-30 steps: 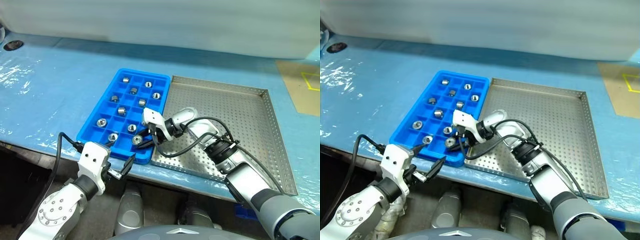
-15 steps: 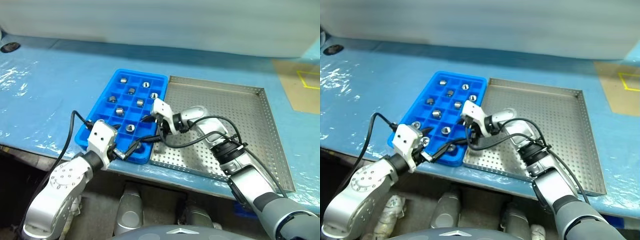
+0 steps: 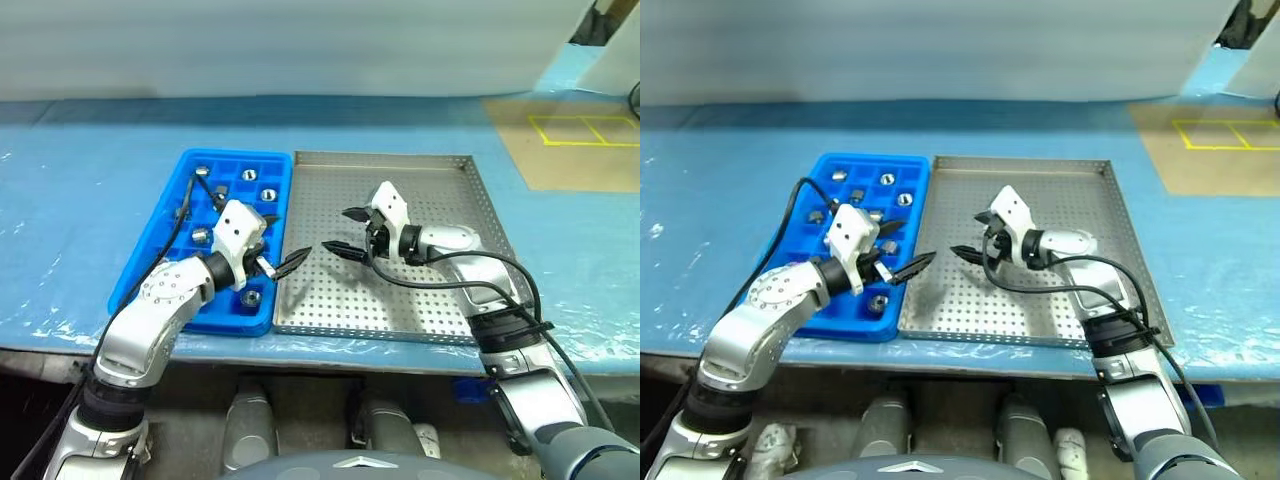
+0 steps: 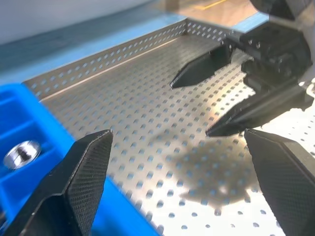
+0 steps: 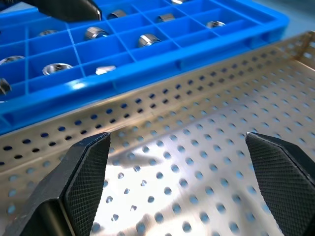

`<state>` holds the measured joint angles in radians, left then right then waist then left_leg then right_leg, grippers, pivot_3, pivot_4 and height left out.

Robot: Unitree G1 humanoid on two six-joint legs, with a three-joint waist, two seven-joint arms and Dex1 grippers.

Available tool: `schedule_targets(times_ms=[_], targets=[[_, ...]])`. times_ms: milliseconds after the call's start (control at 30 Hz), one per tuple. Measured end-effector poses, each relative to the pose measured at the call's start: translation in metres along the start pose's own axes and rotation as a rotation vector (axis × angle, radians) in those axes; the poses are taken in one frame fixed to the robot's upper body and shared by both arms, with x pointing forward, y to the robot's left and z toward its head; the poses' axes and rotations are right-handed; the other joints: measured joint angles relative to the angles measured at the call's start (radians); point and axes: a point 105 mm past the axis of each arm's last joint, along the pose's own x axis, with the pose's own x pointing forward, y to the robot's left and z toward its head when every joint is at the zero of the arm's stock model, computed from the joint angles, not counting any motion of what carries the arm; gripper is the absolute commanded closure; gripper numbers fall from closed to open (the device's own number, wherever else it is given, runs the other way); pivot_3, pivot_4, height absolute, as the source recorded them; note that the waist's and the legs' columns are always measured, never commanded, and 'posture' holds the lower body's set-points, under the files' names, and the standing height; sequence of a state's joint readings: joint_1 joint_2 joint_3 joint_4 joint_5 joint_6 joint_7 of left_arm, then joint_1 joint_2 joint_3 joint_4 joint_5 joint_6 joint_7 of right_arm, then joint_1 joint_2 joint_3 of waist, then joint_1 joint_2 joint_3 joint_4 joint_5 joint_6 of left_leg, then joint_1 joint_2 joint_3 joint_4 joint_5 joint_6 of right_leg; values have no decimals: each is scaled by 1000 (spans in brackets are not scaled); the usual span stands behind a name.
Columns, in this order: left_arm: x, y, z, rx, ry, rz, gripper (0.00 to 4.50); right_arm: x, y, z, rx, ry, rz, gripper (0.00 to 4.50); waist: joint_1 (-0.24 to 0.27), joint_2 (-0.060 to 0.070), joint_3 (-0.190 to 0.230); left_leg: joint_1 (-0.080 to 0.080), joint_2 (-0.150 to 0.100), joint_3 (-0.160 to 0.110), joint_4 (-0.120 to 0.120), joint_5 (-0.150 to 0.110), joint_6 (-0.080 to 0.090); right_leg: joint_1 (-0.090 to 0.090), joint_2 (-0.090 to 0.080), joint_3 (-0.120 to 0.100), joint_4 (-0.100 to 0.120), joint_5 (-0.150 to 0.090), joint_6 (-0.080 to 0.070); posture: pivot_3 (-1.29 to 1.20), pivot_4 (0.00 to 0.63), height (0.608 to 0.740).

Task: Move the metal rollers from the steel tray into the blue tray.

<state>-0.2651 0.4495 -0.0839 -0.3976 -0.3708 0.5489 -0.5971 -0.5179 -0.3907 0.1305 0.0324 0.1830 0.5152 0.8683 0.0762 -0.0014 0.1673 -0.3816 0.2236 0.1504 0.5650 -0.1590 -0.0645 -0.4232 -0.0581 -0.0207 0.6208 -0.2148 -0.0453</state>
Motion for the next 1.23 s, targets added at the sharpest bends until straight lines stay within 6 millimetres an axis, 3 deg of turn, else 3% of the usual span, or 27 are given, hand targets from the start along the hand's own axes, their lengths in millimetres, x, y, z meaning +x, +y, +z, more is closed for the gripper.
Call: schedule_targets(times_ms=[200, 367, 467, 667, 1233], targets=[[14, -2, -8, -19, -10, -38, 0, -18, -2, -10, 60, -13, -74, 10, -24, 0, 0, 1, 0, 1, 0, 0, 0, 0, 0, 0, 0, 0, 0, -150, 150, 740], [21, -2, -12, -20, -10, -47, 0, -35, -15, -21, 69, 0, -184, 10, -34, 0, 0, 2, 0, 1, 0, -1, 2, 2, 0, 1, -1, 0, 0, -169, 150, 740], [20, -1, -14, -22, -4, -45, 0, -40, -9, -29, 106, -6, -180, 10, -36, 0, 0, 2, 0, 1, 0, -1, 3, 2, 0, 1, -1, 0, 0, -170, 150, 740], [19, -1, -14, -2, -16, -49, 0, -43, -3, -24, 108, -43, -172, 10, -39, 0, 0, 2, 0, 2, 0, -2, 4, 2, 0, 1, -1, 0, 0, -172, 150, 740], [17, -8, -23, 36, -35, -60, 0, -55, -14, -17, 65, -121, -271, 10, -39, 0, 0, 2, 0, 2, -1, -2, 5, 2, 0, 1, -3, 0, 0, -164, 150, 740]])
